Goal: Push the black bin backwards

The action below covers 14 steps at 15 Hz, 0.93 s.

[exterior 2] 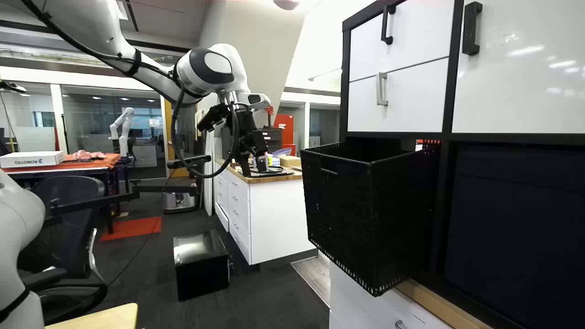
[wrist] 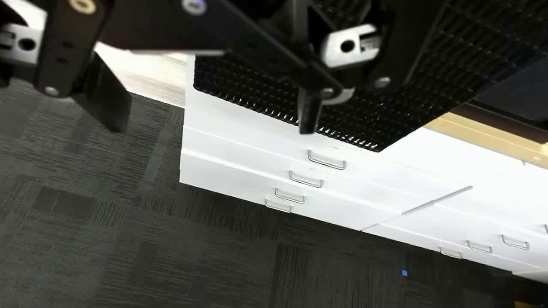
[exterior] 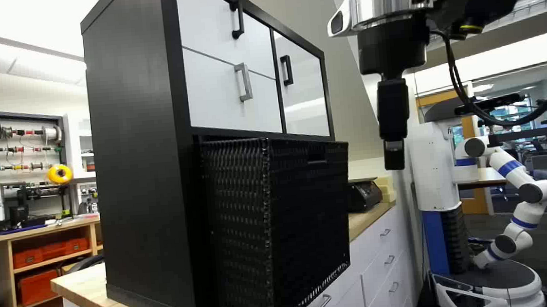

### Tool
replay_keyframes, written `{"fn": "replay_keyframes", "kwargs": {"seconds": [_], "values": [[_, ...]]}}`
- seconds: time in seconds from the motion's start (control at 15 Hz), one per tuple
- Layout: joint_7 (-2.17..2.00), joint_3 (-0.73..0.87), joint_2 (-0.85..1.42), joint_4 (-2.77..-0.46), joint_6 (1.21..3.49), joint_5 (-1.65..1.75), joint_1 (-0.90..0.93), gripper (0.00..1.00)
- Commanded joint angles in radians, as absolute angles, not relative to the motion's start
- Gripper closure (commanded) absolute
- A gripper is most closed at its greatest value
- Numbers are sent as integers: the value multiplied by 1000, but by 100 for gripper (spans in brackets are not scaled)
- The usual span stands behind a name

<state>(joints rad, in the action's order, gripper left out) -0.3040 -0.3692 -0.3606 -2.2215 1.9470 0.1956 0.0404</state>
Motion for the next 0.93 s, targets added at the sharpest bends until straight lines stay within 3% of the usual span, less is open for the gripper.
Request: {"fn": "replay_keyframes", "kwargs": {"seconds": [0.0, 0.87], "values": [[-316, -336, -354, -2218, 1941, 210, 80, 0], [-358, -308, -364, -2254, 2035, 334, 54, 0]]}}
